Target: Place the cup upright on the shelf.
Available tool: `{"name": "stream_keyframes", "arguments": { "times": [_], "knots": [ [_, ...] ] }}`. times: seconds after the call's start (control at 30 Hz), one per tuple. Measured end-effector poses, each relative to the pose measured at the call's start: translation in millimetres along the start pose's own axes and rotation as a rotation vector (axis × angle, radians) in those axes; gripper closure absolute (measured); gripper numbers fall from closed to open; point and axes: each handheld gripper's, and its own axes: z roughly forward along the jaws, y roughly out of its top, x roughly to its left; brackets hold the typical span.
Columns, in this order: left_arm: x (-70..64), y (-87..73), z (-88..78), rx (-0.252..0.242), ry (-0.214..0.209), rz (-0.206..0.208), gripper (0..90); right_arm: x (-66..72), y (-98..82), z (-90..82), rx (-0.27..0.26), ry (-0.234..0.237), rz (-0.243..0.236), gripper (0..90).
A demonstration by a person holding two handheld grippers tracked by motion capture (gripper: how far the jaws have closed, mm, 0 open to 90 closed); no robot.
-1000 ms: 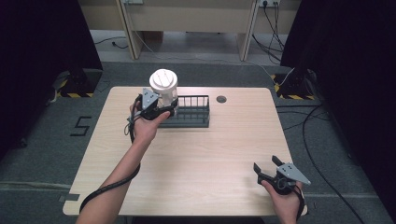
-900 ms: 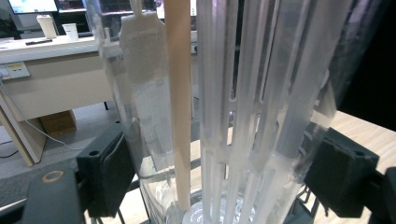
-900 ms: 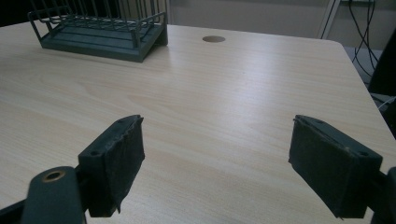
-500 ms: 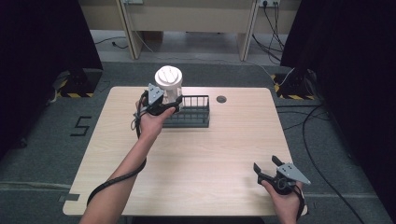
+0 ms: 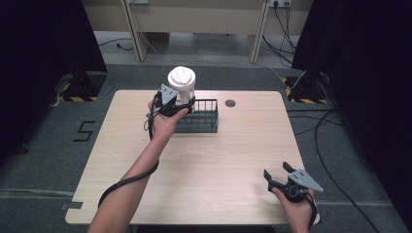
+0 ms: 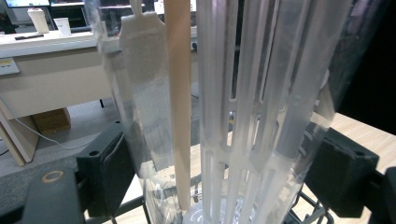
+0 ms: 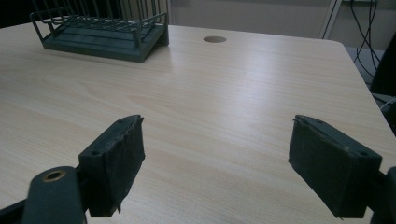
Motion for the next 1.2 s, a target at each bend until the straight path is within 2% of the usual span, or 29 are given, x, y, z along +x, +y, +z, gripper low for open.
{"name": "stream_keyframes", "arguments": {
  "times": [0.53,0.87,1.2],
  "knots": [
    [-4.8,-4.9,19.3,0.023,0.017,-0.009,17.6,-0.5,-0.1,0.0,-0.004,0.006,0.006,18.8],
    [0.2,-13.9,25.6,0.051,0.043,-0.009,17.6,-0.7,-0.1,0.0,-0.004,0.009,0.005,18.8],
    [1.3,-24.3,30.1,0.077,0.051,-0.013,17.5,-0.5,0.0,0.0,-0.002,0.007,0.005,18.9]
  ]
}}
